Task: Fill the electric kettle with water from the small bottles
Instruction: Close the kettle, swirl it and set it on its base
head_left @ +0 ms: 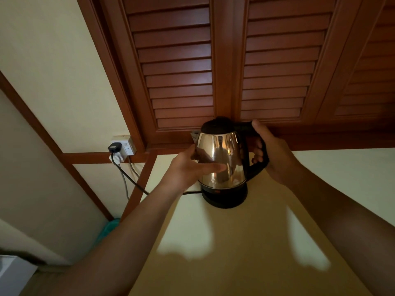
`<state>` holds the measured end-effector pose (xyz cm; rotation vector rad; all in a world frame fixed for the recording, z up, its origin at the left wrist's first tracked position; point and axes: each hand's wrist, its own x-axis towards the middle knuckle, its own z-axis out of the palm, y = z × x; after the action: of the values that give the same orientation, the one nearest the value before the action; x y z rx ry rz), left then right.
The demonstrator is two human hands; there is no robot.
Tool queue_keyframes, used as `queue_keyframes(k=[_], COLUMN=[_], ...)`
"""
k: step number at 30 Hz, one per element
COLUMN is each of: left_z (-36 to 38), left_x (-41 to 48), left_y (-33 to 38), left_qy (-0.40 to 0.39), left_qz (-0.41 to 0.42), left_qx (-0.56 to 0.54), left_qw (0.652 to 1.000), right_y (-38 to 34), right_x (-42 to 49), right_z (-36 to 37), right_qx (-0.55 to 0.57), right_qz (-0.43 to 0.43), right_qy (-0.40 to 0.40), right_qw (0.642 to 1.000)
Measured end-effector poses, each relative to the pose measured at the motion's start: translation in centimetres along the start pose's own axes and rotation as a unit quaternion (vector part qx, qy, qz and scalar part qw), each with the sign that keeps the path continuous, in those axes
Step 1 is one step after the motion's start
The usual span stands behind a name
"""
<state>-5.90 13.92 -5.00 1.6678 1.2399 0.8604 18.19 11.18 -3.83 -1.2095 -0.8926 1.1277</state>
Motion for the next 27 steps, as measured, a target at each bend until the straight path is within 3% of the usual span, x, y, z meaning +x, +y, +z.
queue_keyframes(k=[21, 27], left_z=[0.0, 1.0], left_x=[-0.1, -0.7], left_y=[-1.0, -0.5], left_qy=[-0.020, -0.008], left_qz=[-0.035, -0.003], left_qx=[-0.037, -0.002], left_qw=[0.999, 1.000], right_y=[0.8, 1.6], right_x=[-1.6, -1.6], right_z=[1.1, 0.2], right_qx=[-0.027, -0.004], right_qz=[-0.051, -0.054], right_qy=[0.075, 0.084], right_qw=[0.996, 0.995])
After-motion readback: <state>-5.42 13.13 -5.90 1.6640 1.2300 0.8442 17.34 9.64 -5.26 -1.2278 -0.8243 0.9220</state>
